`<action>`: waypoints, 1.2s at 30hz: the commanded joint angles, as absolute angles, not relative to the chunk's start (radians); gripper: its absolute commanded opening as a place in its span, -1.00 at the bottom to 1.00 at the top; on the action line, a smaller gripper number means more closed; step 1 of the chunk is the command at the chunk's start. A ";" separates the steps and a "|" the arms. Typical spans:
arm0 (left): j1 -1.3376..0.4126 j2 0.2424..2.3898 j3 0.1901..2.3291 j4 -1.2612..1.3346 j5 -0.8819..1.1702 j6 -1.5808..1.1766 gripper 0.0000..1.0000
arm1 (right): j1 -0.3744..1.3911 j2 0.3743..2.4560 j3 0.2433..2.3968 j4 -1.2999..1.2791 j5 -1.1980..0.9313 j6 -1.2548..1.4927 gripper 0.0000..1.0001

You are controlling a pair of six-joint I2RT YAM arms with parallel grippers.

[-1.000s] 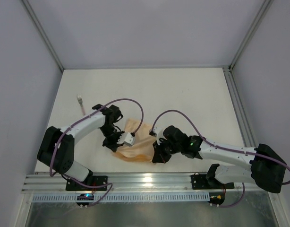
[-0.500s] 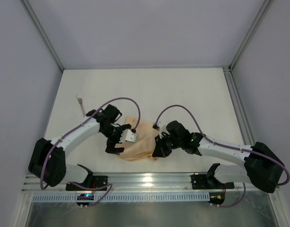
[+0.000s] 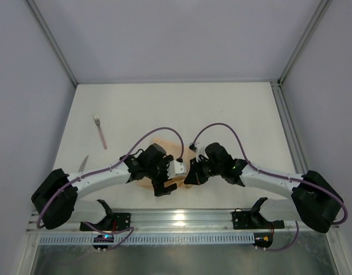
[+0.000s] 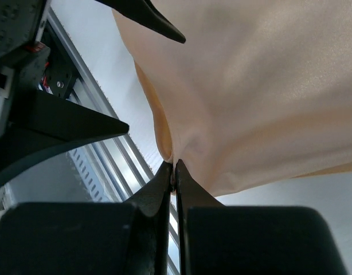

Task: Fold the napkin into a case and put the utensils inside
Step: Fold the lower triangle-folded napkin at the center of the board.

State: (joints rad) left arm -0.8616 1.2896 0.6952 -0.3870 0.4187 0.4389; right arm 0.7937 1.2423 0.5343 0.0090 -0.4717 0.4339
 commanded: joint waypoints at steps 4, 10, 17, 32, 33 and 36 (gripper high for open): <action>-0.916 1.358 0.718 -0.224 0.305 0.276 0.98 | 0.761 1.207 0.500 0.110 -0.495 0.503 -0.94; -0.976 1.410 0.747 -0.238 0.178 0.250 0.98 | 0.752 1.190 0.482 0.130 -0.505 0.528 -0.94; -0.976 1.463 0.765 -0.311 0.075 0.310 0.42 | 0.724 1.170 0.442 0.153 -0.515 0.557 -0.94; -0.962 1.453 0.715 -0.379 0.011 0.436 -0.25 | 0.700 1.111 0.396 0.121 -0.505 0.558 -0.94; -0.959 1.448 0.713 -0.386 -0.020 0.440 -0.24 | 0.693 1.108 0.388 0.121 -0.506 0.558 -0.94; -0.931 1.418 0.687 -0.428 -0.026 0.472 -0.24 | 0.687 1.101 0.376 0.129 -0.511 0.563 -0.94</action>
